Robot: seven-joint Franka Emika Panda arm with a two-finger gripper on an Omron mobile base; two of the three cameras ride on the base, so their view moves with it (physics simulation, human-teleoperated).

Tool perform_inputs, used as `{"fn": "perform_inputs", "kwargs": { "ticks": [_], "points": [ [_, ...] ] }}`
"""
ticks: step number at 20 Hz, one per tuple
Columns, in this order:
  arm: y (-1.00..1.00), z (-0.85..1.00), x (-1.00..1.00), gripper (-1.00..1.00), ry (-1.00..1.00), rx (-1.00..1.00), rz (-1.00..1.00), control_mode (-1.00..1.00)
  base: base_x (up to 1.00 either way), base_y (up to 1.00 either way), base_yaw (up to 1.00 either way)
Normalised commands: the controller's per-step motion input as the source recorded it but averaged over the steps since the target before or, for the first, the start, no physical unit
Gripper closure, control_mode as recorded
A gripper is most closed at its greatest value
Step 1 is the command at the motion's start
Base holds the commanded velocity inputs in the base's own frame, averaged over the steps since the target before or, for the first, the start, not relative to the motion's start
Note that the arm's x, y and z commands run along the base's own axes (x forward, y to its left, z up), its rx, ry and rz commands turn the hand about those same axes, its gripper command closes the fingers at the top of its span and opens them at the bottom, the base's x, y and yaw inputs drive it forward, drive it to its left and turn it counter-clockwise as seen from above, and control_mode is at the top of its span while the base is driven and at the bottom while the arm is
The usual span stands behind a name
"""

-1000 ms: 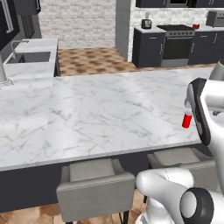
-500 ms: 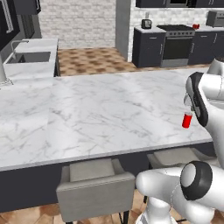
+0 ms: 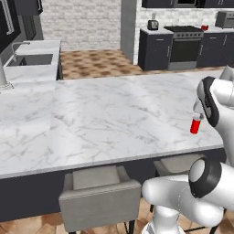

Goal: Four empty soda cans are scattered around the kitchen. Gather all the cans and cluster them next to the stove for recycling.

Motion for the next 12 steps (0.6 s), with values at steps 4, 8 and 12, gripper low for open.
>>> {"fn": "perform_inputs", "kwargs": {
  "ticks": [4, 8, 12],
  "points": [
    [-0.05, -0.19, 0.00, -1.00, 0.00, 0.03, 0.00, -1.00, 0.00, 0.00, 0.00],
    [-0.02, -0.01, 0.05, -1.00, 0.00, 0.01, 0.00, -1.00, 0.00, 0.00, 0.00],
    [-0.01, -0.05, 0.01, -1.00, 0.00, 0.00, 0.00, -1.00, 0.00, 0.00, 0.00]
  ]
}}
